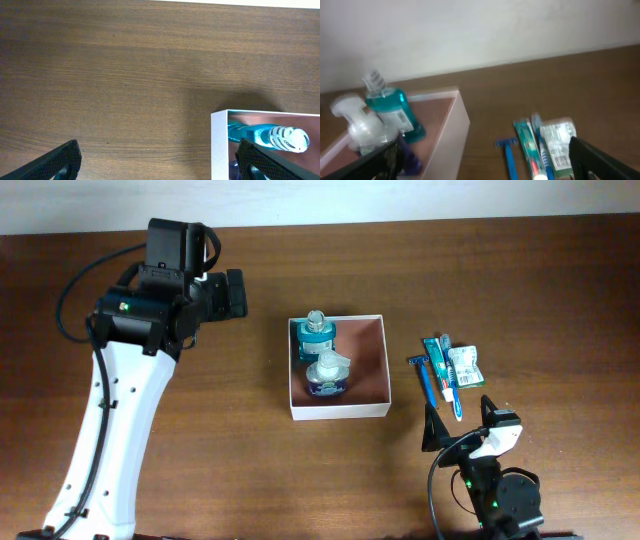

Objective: Pack container
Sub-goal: 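Move the right gripper over the blue razor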

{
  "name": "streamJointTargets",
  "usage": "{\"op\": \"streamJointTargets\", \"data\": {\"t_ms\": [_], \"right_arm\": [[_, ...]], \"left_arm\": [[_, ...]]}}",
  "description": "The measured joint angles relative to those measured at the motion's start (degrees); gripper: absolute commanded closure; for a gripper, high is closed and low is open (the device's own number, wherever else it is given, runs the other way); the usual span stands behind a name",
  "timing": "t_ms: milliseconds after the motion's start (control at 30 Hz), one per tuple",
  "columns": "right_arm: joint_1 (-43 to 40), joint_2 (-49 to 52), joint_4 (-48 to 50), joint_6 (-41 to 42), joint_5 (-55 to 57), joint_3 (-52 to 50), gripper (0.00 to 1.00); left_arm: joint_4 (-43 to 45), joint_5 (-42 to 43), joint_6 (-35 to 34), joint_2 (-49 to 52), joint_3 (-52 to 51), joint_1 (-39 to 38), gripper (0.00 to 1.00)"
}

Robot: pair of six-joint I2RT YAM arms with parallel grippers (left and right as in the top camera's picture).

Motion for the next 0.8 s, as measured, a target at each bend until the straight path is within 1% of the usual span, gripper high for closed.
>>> {"op": "streamJointTargets", "data": {"t_ms": [100,167,300,333,400,467,600,700,800], "right_arm": [[0.00,0.52,-10.12,0.20,0.35,3.85,0.02],[0.00,2.03,-13.94,0.22,0.92,7.82,0.02],[0.00,9.20,-22.45,0.26,1.99,22.27,0.02],[0.00,12.24,-25.81,0.24,2.47,27.19,0.02],[0.00,16.52,-29.86,0.31,3.32,33.07,0.02],[0.00,23.02,-35.89,0.26,4.63,40.15,0.02],[0.00,37.73,-44.81,0.17,6.56,51.71,0.02],[0.00,47.80,-47.25,0.17,7.08,57.68,0.02],[0.00,54.58,-47.58,0.15,7.08,60.41,0.02]], "left_arm": [[0.00,-0.02,0.00,0.00,0.00,0.00,0.01],[-0.02,-0.02,0.00,0.00,0.00,0.00,0.01],[-0.07,-0.04,0.00,0.00,0.00,0.00,0.01],[-0.04,-0.04,-0.02,0.00,0.00,0.00,0.00],[-0.13,-0.04,0.00,0.00,0.00,0.00,0.01],[-0.15,-0.07,0.00,0.00,0.00,0.00,0.01],[-0.15,-0.09,0.00,0.00,0.00,0.00,0.00],[-0.17,-0.04,0.00,0.00,0.00,0.00,0.01],[-0.17,-0.04,0.00,0.00,0.00,0.00,0.01]]}}
